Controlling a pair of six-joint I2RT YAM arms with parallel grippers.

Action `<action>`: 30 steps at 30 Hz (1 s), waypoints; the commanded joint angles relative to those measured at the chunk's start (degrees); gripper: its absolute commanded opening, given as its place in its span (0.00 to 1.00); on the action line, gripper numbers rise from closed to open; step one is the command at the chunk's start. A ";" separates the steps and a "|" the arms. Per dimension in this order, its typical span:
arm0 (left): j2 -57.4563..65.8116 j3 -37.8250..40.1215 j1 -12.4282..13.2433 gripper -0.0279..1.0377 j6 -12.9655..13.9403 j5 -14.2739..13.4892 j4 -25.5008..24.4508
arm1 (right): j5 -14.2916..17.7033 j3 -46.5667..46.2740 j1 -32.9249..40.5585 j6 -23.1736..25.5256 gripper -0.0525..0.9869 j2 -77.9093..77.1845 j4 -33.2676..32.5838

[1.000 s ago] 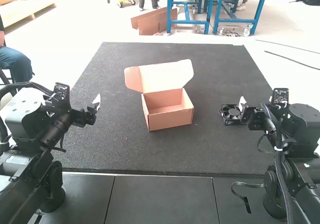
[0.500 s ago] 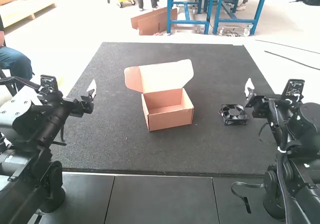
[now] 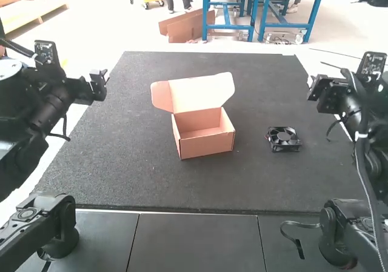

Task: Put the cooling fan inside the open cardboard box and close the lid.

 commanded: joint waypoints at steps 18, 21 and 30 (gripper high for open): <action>13.65 18.81 -0.21 0.94 -4.36 -1.88 -31.66 | 2.96 35.14 -1.61 -2.14 0.92 33.62 -34.98; 13.83 20.48 -0.48 0.94 -4.27 -1.71 -35.27 | -1.61 36.02 -3.46 -4.61 0.91 37.13 -38.94; 16.46 22.33 -1.09 0.94 -4.44 -1.35 -40.54 | -3.72 36.64 -6.53 -9.88 0.92 46.10 -44.03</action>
